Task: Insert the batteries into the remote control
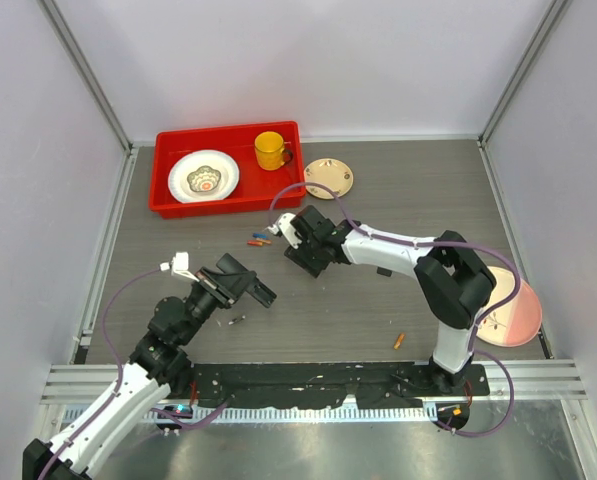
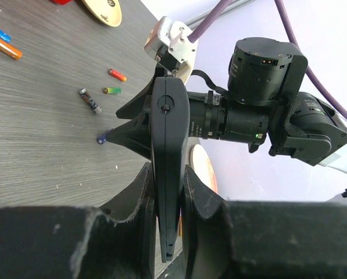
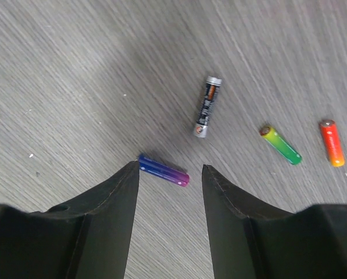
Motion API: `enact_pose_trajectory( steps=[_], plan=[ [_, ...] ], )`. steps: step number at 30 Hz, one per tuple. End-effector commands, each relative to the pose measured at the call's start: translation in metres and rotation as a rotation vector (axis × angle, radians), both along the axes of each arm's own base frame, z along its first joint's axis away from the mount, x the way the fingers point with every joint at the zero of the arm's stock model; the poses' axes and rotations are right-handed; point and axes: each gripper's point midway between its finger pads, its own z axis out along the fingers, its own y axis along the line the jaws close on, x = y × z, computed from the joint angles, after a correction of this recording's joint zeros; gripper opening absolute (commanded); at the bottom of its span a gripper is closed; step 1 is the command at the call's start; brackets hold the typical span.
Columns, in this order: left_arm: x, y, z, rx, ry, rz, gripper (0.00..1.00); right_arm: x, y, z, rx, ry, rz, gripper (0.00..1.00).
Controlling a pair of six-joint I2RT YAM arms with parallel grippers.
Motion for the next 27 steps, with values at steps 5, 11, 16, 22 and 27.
enact_pose_trajectory(
  steps=[5,11,16,22,27],
  plan=[
    [0.005,-0.001,0.020,-0.021,-0.060,0.008,0.00,-0.019,0.009,-0.006,0.044,0.086,0.055,0.52],
    [0.005,-0.001,0.018,-0.026,-0.057,0.008,0.00,-0.024,-0.001,-0.017,0.018,0.100,0.037,0.52],
    [0.005,-0.001,0.019,-0.028,-0.061,0.008,0.00,-0.019,-0.007,-0.021,-0.016,0.076,0.006,0.51],
    [0.003,0.000,0.018,-0.026,-0.057,0.006,0.00,-0.019,-0.009,-0.024,-0.023,0.088,-0.026,0.47],
    [0.004,0.001,0.018,-0.027,-0.058,0.012,0.00,-0.024,-0.012,-0.028,-0.016,0.116,-0.084,0.43]
  ],
)
